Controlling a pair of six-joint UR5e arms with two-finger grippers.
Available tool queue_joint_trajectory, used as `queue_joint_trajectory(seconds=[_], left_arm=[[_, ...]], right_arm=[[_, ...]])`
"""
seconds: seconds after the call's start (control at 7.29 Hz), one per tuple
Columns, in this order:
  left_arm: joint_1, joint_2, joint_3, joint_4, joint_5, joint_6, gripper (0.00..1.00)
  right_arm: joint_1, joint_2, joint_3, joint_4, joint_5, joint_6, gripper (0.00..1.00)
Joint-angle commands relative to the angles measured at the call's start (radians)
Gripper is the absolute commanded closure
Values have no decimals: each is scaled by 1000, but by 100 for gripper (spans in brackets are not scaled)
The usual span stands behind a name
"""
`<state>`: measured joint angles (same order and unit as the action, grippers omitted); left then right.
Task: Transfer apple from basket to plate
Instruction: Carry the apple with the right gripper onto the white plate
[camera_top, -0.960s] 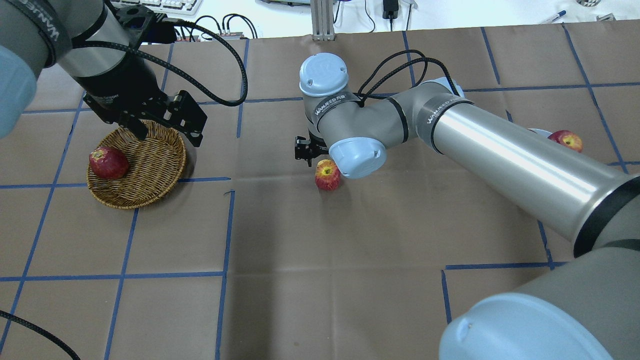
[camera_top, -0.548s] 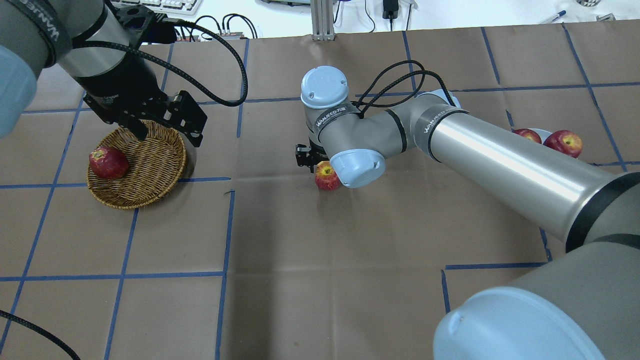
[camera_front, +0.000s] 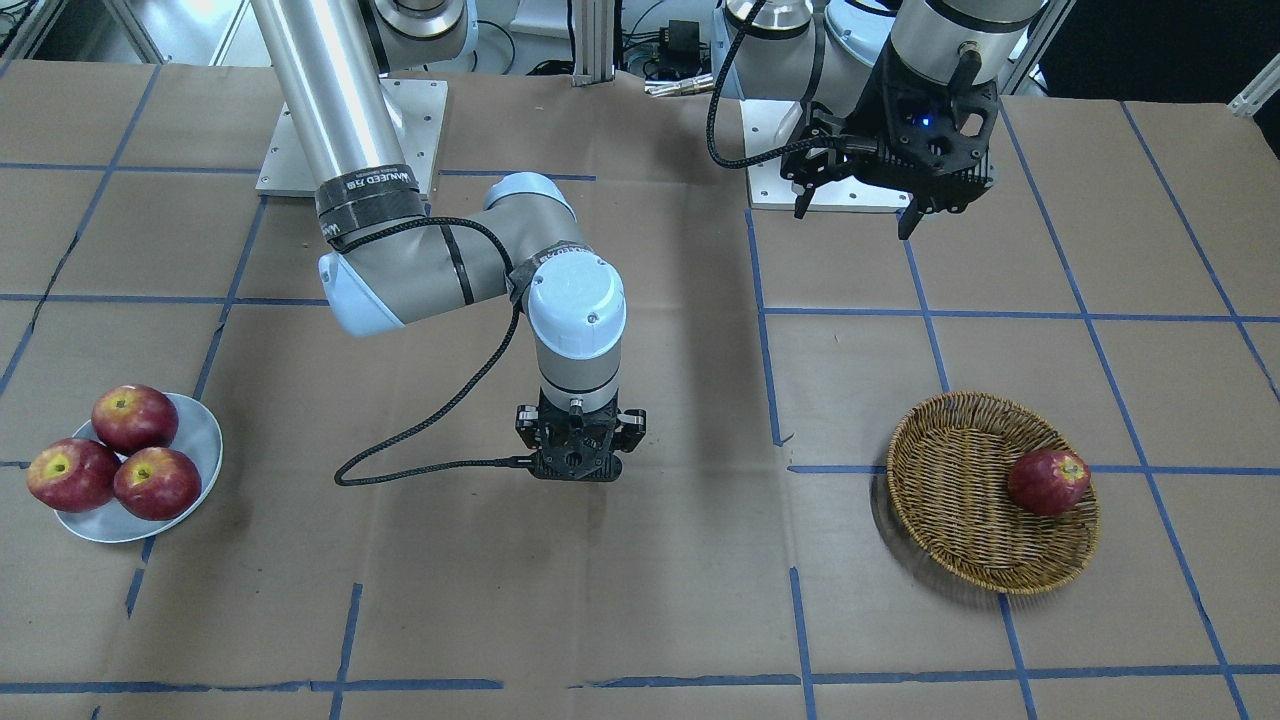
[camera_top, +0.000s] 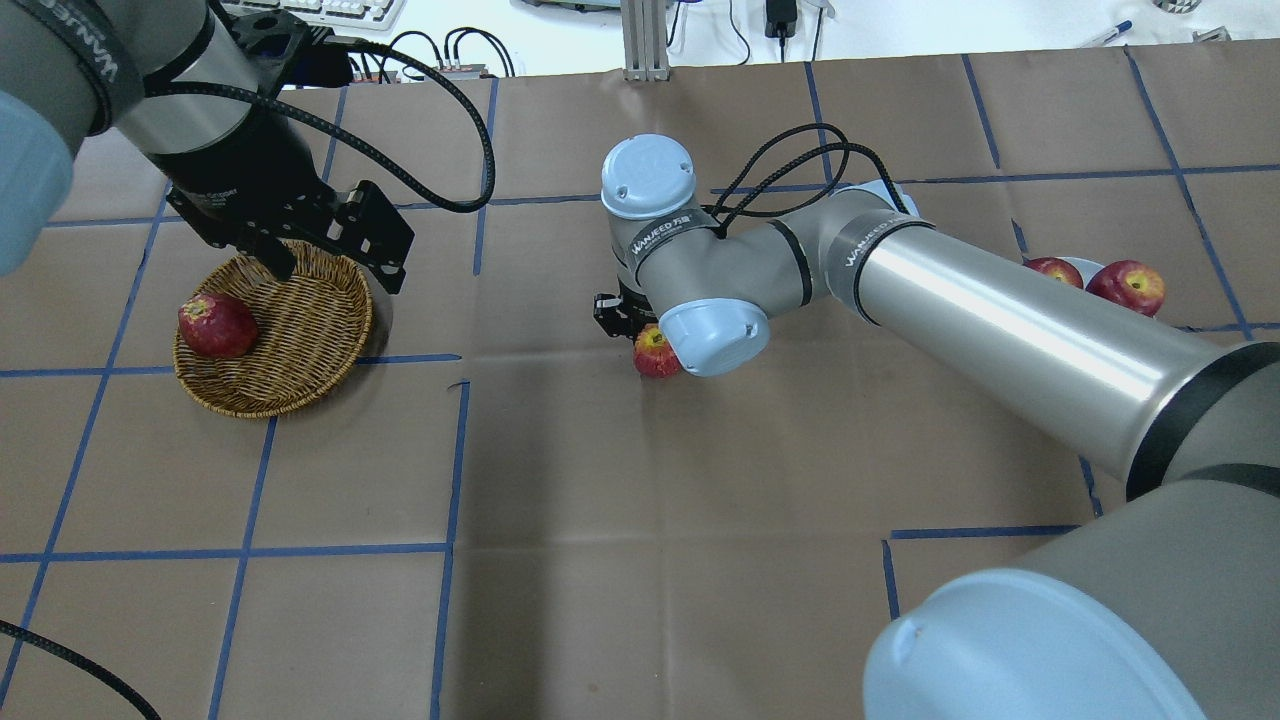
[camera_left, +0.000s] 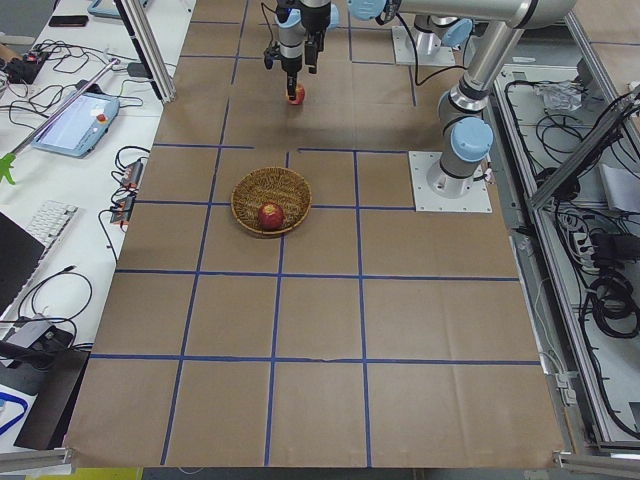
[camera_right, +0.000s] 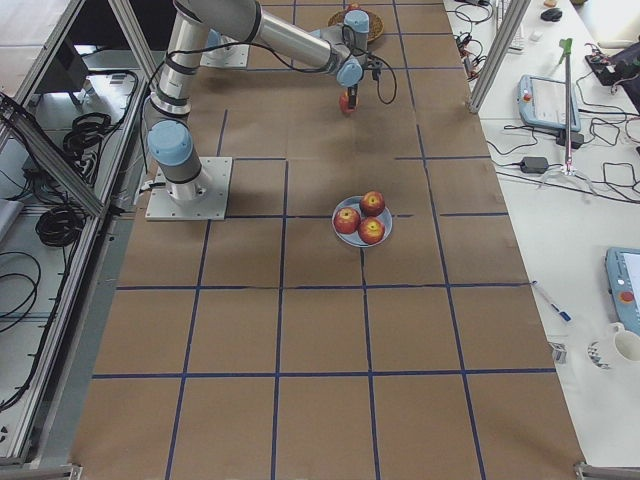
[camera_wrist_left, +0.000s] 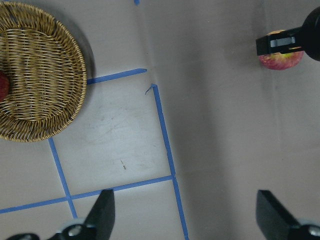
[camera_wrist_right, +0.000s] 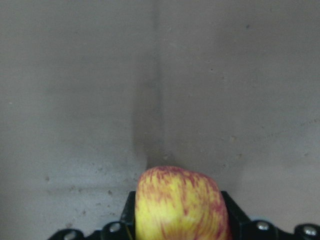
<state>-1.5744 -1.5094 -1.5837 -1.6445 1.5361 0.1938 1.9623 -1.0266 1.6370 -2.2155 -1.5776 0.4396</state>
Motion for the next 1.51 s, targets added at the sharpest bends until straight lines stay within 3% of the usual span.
queue_joint_trajectory(seconds=[0.0, 0.27, 0.69, 1.1, 1.37], left_arm=[[-1, 0, 2, 0, -2, -2, 1], [-1, 2, 2, 0, -1, -2, 1], [-1, 0, 13, 0, 1, -4, 1], [-1, 0, 1, 0, -1, -1, 1], [0, -2, -1, -1, -1, 1, 1]], right_arm=[[-26, -38, -26, 20, 24, 1, 52], [-96, -148, -58, 176, 24, -24, 52], [-366, -275, -52, 336, 10, -360, 52], [-679, -300, -34, 349, 10, -777, 53], [-814, -277, 0, 320, 16, -969, 53]])
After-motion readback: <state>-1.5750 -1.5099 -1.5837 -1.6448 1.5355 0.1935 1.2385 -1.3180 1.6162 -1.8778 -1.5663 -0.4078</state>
